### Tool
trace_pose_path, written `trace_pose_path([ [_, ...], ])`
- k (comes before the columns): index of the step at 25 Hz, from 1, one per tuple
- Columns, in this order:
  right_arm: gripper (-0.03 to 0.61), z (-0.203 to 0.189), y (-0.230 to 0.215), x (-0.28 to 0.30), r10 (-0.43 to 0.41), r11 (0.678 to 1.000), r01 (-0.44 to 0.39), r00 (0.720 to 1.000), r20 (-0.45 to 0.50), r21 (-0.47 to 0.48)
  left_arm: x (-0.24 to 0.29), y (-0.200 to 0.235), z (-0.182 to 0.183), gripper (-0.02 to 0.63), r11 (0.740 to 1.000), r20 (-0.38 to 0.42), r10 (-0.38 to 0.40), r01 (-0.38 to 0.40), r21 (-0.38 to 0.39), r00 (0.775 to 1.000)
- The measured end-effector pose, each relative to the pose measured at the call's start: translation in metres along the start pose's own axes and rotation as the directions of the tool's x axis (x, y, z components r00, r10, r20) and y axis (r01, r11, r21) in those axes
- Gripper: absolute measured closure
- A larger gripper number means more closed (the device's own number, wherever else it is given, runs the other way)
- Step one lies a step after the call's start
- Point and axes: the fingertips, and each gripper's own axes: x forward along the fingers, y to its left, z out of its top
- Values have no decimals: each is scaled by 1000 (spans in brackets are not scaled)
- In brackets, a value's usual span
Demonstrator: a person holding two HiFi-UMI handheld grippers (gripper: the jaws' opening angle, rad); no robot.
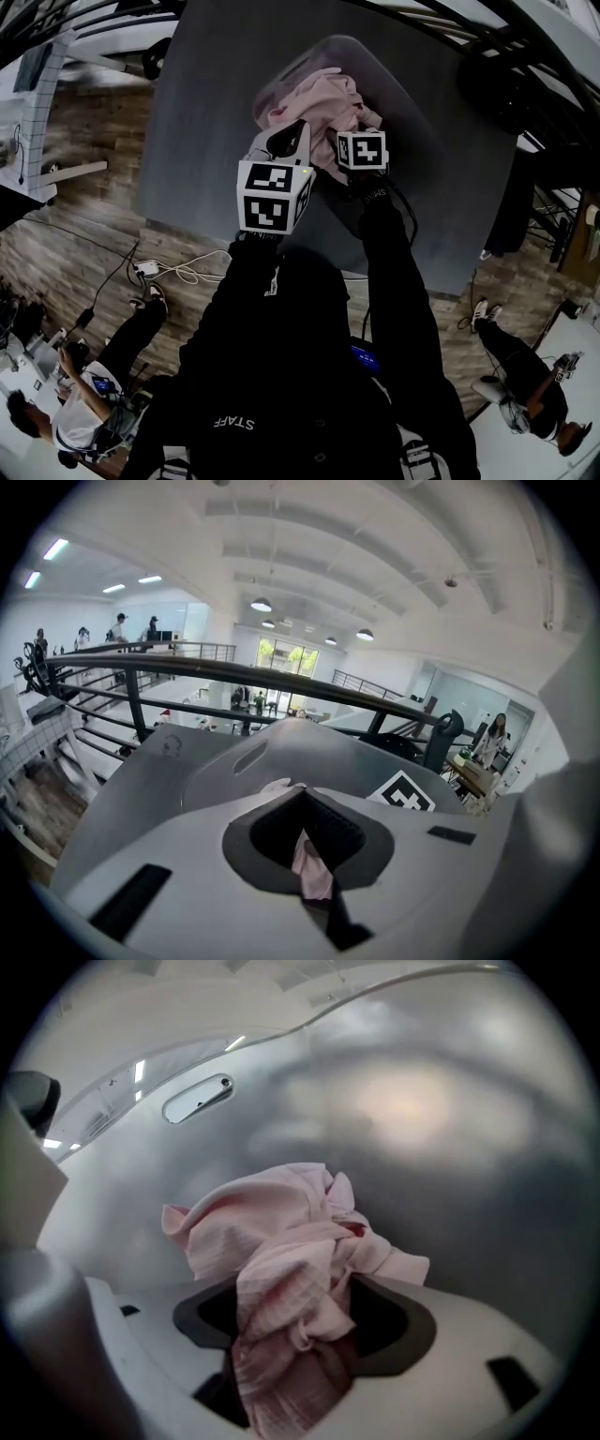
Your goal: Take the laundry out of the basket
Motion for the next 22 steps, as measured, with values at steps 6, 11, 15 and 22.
trace_pose_path([
  [6, 419, -1, 6, -2, 10, 999, -10, 1000, 5, -32, -4, -2, -3, 612, 1000, 16, -11, 11, -9, 1000],
  [11, 460, 6, 17, -32, 30, 999, -28, 998, 48, -37, -17, -9, -3, 612, 1000, 21, -17, 17, -9, 1000],
  [15, 463, 13, 27, -71, 32, 998, -25, 993, 114, -56, -34, -13, 4, 612, 1000, 45, -20, 20, -2, 999],
  [22, 463, 34, 39, -131, -14, 997, 32, 971, 240, -72, -56, -6, 20, 612, 1000, 101, -25, 25, 6, 995],
])
